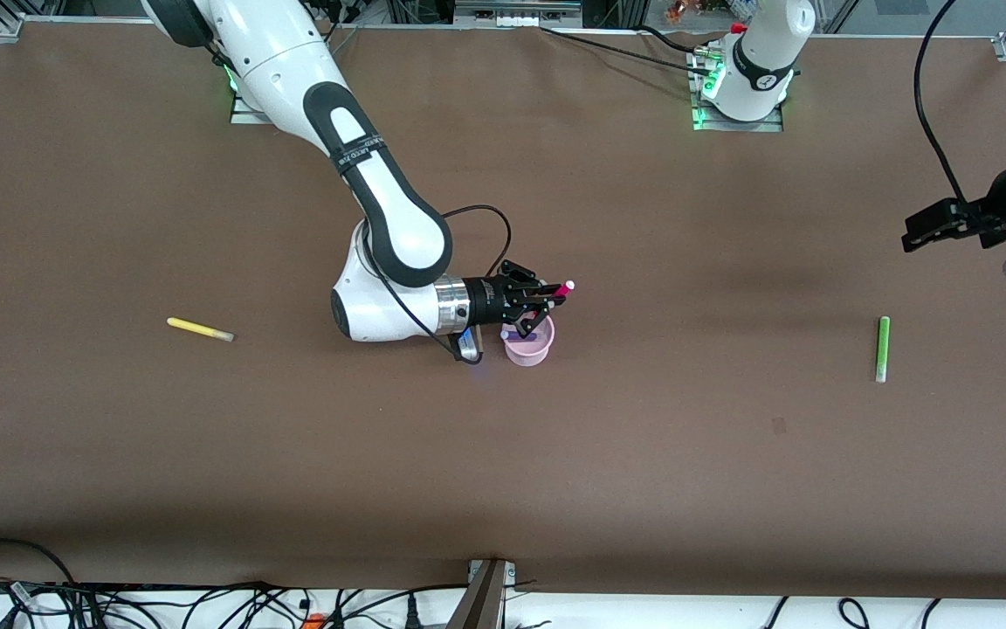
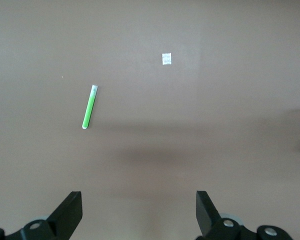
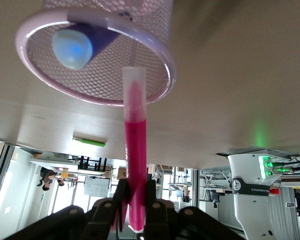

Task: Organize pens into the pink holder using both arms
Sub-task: 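Lower the pink marker into the cup with the right gripper while the left gripper retracts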

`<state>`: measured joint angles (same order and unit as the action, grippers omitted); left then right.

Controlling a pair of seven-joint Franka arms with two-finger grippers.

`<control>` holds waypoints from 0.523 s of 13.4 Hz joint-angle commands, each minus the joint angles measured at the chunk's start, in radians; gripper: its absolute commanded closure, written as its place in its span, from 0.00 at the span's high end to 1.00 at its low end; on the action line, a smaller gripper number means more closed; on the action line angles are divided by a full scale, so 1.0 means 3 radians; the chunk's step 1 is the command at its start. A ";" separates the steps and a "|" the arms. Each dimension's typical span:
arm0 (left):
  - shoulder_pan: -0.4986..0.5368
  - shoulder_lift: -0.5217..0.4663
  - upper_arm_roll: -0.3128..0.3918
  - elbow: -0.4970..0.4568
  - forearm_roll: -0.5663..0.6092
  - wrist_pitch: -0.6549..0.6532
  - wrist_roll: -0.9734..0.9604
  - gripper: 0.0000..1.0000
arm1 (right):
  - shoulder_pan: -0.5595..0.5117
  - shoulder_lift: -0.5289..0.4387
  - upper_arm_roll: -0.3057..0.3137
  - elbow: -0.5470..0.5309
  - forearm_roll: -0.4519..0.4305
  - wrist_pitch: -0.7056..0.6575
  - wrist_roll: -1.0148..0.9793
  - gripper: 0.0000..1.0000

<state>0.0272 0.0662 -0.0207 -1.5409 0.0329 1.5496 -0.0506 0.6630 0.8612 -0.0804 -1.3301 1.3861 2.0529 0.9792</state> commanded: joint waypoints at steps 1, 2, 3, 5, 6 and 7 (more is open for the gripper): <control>-0.0198 -0.0573 0.0074 -0.0708 0.0196 0.0351 -0.0051 1.00 | 0.0045 0.0024 -0.0029 0.0016 0.0074 0.0024 -0.0073 0.07; -0.0203 -0.0538 0.0054 -0.0632 0.0177 0.0251 -0.0061 1.00 | 0.0045 0.0029 -0.0029 0.0016 0.0074 0.0024 -0.0088 0.07; -0.0198 -0.0517 0.0054 -0.0576 0.0161 0.0123 -0.0046 1.00 | 0.0045 0.0029 -0.0029 0.0016 0.0074 0.0019 -0.0134 0.10; -0.0198 -0.0502 0.0054 -0.0555 0.0161 0.0096 -0.0041 1.00 | 0.0045 0.0039 -0.0029 0.0011 0.0074 0.0014 -0.0201 0.11; -0.0208 -0.0502 0.0049 -0.0545 0.0161 0.0096 -0.0041 1.00 | 0.0035 0.0039 -0.0029 0.0011 0.0074 -0.0001 -0.0231 0.11; -0.0208 -0.0497 0.0028 -0.0540 0.0161 0.0101 -0.0041 1.00 | 0.0014 0.0039 -0.0029 0.0011 0.0069 -0.0012 -0.0252 0.11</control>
<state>-0.0205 -0.0751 -0.0134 -1.6990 0.0605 1.5855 -0.0565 0.6663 0.8702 -0.0813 -1.3300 1.3861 2.0532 0.9343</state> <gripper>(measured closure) 0.000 0.824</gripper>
